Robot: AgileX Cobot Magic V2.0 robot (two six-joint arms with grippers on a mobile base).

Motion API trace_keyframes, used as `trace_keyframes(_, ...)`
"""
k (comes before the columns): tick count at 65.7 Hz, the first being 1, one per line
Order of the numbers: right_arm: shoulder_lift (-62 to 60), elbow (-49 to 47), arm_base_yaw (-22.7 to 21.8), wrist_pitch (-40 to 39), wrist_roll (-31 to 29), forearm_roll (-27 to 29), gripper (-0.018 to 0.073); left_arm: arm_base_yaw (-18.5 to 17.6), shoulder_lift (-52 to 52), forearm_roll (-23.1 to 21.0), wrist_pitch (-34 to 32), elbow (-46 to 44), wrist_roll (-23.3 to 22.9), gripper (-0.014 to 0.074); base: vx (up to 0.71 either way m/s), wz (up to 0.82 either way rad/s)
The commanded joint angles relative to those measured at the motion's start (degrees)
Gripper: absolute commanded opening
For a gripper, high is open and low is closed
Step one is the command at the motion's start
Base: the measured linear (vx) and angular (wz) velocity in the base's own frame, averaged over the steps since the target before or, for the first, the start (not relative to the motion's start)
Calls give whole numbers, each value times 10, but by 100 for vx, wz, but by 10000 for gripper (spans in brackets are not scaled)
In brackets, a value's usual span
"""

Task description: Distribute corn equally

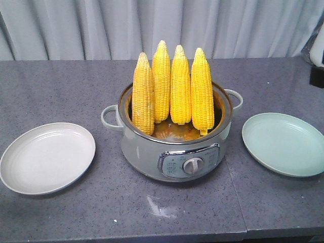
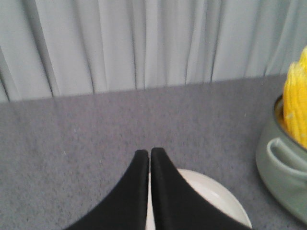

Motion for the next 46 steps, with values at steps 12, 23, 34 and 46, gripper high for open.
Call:
trace_keyframes(12,70,-38,-2,19,-2,6,-9,1,113,-19,-24,-47,-3,-6,0,0)
trace_keyframes(23,71,-39,-2,-22,1,35,-7,1,124,-21,-59,-47,-3,-1,0,0)
trace_keyframes(34,71,-44,-2,-24,-5,30,53,1,125,-25,-65,-47,-1,63,0,0)
trace_keyframes(46,71,-44,-2,-22,-16,30,306,1,125,-24,-64,-48,3,287,0,0)
